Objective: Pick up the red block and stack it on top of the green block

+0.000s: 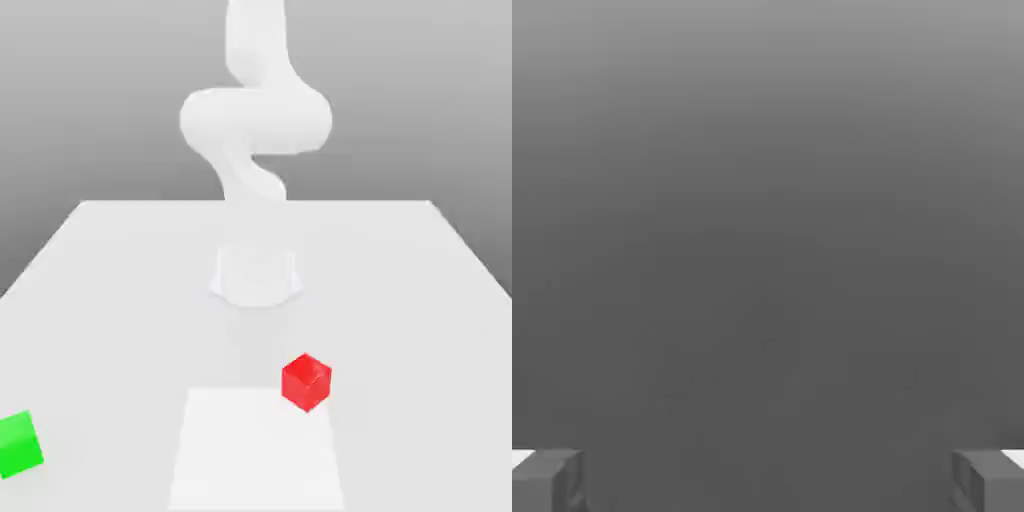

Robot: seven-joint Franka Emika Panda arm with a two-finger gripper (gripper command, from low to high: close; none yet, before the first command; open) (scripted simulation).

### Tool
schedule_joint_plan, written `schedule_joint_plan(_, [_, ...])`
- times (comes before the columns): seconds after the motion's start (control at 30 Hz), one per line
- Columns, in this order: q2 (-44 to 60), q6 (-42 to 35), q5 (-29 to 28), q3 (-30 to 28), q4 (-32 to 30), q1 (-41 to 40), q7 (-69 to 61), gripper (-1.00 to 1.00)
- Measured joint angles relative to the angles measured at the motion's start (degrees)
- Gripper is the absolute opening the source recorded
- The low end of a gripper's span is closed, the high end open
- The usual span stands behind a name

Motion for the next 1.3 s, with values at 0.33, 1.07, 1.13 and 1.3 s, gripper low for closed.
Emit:
schedule_joint_plan(0.33, [16.19,13.5,-1.55,-1.19,-18.66,7.05,-14.22,0.0])
schedule_joint_plan(1.07, [50.51,40.93,0.94,-0.55,-31.94,11.92,-30.41,-1.0])
schedule_joint_plan(1.13, [46.92,37.88,0.58,-0.94,-32.43,12.23,-30.11,-1.0])
schedule_joint_plan(1.3, [36.81,29.14,0.09,-1.09,-33.85,12.18,-29.83,-1.0])
